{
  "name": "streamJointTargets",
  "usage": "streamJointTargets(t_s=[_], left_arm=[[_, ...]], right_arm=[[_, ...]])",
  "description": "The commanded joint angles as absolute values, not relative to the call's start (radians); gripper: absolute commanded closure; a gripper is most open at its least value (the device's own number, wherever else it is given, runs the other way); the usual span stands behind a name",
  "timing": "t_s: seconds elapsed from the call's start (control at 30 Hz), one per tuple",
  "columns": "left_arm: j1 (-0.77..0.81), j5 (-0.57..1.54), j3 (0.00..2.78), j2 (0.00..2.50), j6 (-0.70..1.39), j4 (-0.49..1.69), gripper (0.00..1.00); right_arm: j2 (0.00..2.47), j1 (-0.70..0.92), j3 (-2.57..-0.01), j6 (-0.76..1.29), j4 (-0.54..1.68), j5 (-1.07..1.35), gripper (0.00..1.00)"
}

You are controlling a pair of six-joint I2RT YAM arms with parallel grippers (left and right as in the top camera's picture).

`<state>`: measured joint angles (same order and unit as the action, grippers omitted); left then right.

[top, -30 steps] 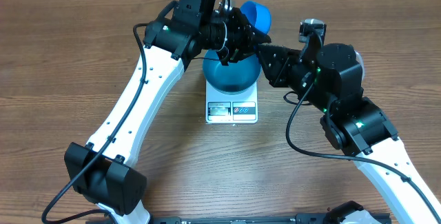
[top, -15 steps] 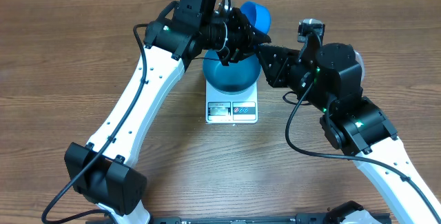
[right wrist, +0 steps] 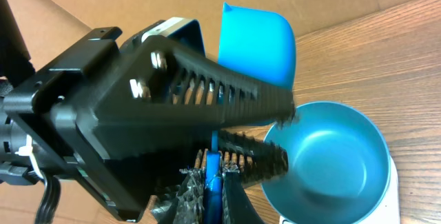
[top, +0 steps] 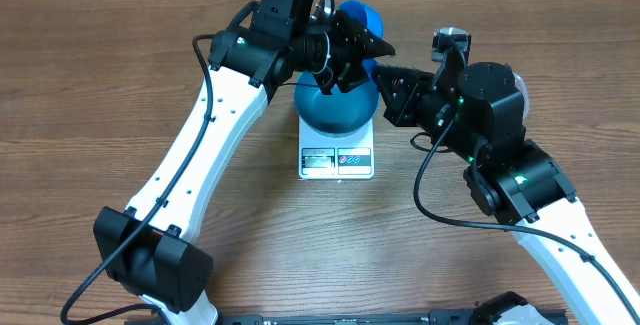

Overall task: Scoop item into bowl and weigh 150g on scale
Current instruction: 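Move the right gripper to the scoop handle and grasp it, then open the left gripper, releasing the scoop to the right gripper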

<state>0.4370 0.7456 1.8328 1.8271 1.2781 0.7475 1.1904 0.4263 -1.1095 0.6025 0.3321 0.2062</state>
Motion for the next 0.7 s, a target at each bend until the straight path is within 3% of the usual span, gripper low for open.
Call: streamJointTargets(t_s=[0.0, 0.23, 0.67], left_arm=[[0.439, 0.72, 1.854, 1.806, 1.238, 0.746, 0.25], [0.417, 0.67, 1.854, 1.806, 0.981, 0.675, 0.02], [0.286, 0.672, 1.854, 1.806, 0.647, 0.718, 0.0]], right_arm=[[1.191, 0.428, -1.132, 0.601, 0.324, 0.21, 0.96], [1.191, 0.426, -1.155, 0.514, 0.43, 0.127, 0.96], [1.369, 0.371, -1.688, 0.311, 1.049, 0.082, 0.96]])
